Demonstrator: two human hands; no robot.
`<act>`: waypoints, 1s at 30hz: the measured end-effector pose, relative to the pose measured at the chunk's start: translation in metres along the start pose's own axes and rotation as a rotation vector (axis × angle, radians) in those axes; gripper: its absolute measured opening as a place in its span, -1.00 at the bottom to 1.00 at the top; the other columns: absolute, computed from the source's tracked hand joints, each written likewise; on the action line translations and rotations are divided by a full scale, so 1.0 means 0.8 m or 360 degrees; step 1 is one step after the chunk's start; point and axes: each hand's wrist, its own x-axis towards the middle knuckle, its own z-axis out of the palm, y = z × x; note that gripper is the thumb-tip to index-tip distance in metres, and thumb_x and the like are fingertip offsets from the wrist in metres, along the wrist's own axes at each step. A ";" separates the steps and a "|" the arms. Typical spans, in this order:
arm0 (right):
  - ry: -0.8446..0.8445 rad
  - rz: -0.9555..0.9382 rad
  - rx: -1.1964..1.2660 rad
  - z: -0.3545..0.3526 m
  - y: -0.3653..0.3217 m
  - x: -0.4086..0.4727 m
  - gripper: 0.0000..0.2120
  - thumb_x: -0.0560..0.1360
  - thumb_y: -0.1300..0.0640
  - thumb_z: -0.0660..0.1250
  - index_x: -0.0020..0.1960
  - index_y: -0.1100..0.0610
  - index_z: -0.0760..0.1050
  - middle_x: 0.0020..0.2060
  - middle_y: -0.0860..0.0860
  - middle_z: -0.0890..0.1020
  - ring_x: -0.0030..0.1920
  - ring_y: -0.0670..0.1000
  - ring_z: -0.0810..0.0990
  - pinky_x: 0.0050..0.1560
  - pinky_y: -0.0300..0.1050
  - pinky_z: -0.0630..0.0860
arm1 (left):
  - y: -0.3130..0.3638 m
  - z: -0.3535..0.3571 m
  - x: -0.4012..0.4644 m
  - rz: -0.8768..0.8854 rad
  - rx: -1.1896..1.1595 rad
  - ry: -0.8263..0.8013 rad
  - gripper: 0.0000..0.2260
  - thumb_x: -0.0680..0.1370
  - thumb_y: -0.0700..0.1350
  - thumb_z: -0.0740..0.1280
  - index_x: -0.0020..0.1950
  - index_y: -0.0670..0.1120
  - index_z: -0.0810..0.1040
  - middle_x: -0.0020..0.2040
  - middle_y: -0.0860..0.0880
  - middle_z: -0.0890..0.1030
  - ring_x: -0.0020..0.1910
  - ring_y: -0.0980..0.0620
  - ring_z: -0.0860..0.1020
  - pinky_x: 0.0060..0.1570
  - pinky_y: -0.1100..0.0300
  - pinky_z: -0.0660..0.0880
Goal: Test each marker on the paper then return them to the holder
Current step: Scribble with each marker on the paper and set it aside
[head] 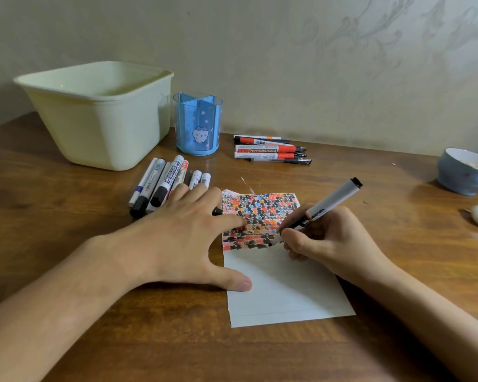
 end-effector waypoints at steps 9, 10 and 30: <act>-0.0005 0.0013 -0.0062 0.001 0.001 0.002 -0.97 0.50 0.22 0.44 -0.09 0.11 0.63 -0.32 0.04 0.70 -0.30 0.04 0.70 -0.22 -0.13 0.62 | -0.003 0.004 0.002 0.0030 0.0025 0.0043 -0.07 0.23 0.69 -0.03 0.53 0.31 0.08 0.08 0.12 0.15 0.13 0.10 0.10 0.28 0.09 0.18; 0.0007 0.0015 -0.0076 0.000 0.002 0.002 -0.96 0.50 0.23 0.43 -0.10 0.11 0.63 -0.33 0.03 0.69 -0.31 0.04 0.70 -0.22 -0.11 0.62 | -0.003 0.004 0.002 0.0026 0.0021 0.0038 -0.07 0.23 0.69 -0.04 0.53 0.31 0.07 0.08 0.12 0.15 0.12 0.10 0.10 0.26 0.10 0.18; 0.0025 -0.0013 -0.0131 0.001 -0.003 0.002 -0.94 0.49 0.21 0.44 -0.12 0.07 0.63 -0.30 0.00 0.70 -0.30 -0.01 0.69 -0.25 -0.17 0.60 | 0.000 0.000 0.001 -0.0002 0.0024 -0.0001 -0.09 0.25 0.66 0.01 0.54 0.31 0.06 0.09 0.13 0.14 0.08 0.09 0.07 0.19 0.13 0.15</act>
